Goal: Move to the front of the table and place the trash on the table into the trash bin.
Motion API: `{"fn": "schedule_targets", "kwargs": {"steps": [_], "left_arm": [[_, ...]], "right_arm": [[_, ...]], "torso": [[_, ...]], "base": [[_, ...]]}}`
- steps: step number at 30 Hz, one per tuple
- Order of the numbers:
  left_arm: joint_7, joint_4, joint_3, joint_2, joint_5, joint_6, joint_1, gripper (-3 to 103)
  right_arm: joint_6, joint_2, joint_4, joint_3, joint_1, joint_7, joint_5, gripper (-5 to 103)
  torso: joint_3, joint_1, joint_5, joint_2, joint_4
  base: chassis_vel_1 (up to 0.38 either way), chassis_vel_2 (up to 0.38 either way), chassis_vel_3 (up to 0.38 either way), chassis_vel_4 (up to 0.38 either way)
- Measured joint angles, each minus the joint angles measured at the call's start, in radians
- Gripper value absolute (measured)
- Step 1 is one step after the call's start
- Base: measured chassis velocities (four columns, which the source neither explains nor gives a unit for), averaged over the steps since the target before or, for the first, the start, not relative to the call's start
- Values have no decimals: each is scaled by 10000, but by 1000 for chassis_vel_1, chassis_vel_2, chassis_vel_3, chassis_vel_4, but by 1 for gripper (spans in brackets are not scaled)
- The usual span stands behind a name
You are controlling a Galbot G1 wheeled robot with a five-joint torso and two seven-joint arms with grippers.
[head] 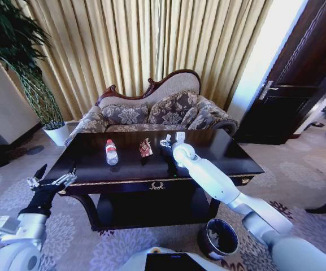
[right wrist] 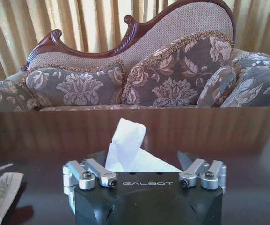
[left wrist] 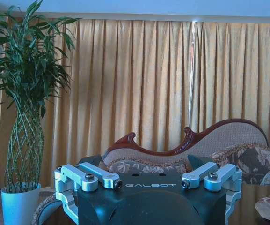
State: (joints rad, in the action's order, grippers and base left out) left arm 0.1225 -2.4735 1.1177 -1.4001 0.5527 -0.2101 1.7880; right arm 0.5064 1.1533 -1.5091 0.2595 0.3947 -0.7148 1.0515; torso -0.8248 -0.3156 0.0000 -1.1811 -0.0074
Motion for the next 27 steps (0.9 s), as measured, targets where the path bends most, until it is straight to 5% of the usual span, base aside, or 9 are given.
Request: {"fn": "schedule_targets", "kwargs": {"steps": [11,13,14,20,22,23,27], "left_arm": [[0,41,131,76,242,45,6,100],[0,49,131,77,246,54,7,100],[0,64,131,77,251,90,12,100],[0,127,144,110,285,180,34,100],[0,131,149,114,297,186,35,100],[-1,141,154,120,319,193,34,100],[-1,156,165,123,356,201,31,100]], "right_arm": [[-102,-75,59,185,3,-26,-246,47],[-117,-92,45,210,3,-28,-250,47],[-143,-129,19,250,2,-33,-254,36],[-169,-231,-127,315,1,-57,-259,14],[-174,-246,-154,320,4,-59,-259,14],[-182,-275,-198,328,19,-63,-260,4],[-198,-355,-299,342,52,-66,-265,1]], "torso": [[0,1,0,0,0],[0,0,0,0,0],[0,0,0,0,0],[0,0,0,0,0],[0,0,-1,0,0],[0,0,0,-1,0],[0,0,0,0,0]], "base": [[0,0,0,0],[0,0,0,0],[0,0,0,0],[0,0,0,0],[0,0,0,0],[0,0,0,0],[0,0,0,0]]}}
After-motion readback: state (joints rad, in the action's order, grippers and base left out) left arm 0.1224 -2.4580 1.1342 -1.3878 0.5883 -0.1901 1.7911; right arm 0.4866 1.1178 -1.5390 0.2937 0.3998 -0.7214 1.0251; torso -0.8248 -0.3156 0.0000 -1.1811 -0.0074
